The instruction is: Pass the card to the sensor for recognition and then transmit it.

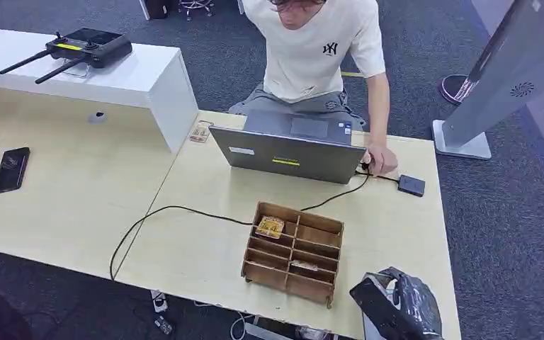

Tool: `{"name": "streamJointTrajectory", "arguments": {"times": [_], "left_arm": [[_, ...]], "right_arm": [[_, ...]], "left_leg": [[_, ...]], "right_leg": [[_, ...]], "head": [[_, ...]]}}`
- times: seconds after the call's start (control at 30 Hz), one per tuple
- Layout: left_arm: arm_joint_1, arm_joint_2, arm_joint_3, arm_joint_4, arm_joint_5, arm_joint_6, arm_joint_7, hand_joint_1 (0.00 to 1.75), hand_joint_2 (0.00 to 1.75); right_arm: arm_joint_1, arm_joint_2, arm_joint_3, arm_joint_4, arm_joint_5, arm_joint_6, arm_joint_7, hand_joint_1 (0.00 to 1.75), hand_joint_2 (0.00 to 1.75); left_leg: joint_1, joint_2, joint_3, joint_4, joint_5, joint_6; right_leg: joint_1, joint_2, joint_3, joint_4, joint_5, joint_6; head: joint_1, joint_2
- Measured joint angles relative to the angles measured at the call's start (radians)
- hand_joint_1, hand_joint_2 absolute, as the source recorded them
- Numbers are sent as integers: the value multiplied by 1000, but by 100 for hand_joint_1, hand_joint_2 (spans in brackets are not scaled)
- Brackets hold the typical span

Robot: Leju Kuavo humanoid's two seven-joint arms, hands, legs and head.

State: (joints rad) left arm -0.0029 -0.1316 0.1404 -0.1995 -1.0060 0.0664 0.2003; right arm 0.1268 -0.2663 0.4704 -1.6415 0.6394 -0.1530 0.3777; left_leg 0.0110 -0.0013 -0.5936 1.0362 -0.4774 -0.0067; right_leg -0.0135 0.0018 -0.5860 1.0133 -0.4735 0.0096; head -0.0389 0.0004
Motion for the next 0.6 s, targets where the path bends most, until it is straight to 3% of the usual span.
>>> {"name": "streamJointTrajectory", "arguments": {"times": [0.6], "left_arm": [[1, 0, 4, 0, 14, 0, -2, 0, 0]], "right_arm": [[39, -69, -33, -140, 46, 85, 55, 175, 175]], "left_leg": [[0, 0, 0, 0, 0, 0]], "right_leg": [[0, 0, 0, 0, 0, 0]], "head": [[0, 0]]}}
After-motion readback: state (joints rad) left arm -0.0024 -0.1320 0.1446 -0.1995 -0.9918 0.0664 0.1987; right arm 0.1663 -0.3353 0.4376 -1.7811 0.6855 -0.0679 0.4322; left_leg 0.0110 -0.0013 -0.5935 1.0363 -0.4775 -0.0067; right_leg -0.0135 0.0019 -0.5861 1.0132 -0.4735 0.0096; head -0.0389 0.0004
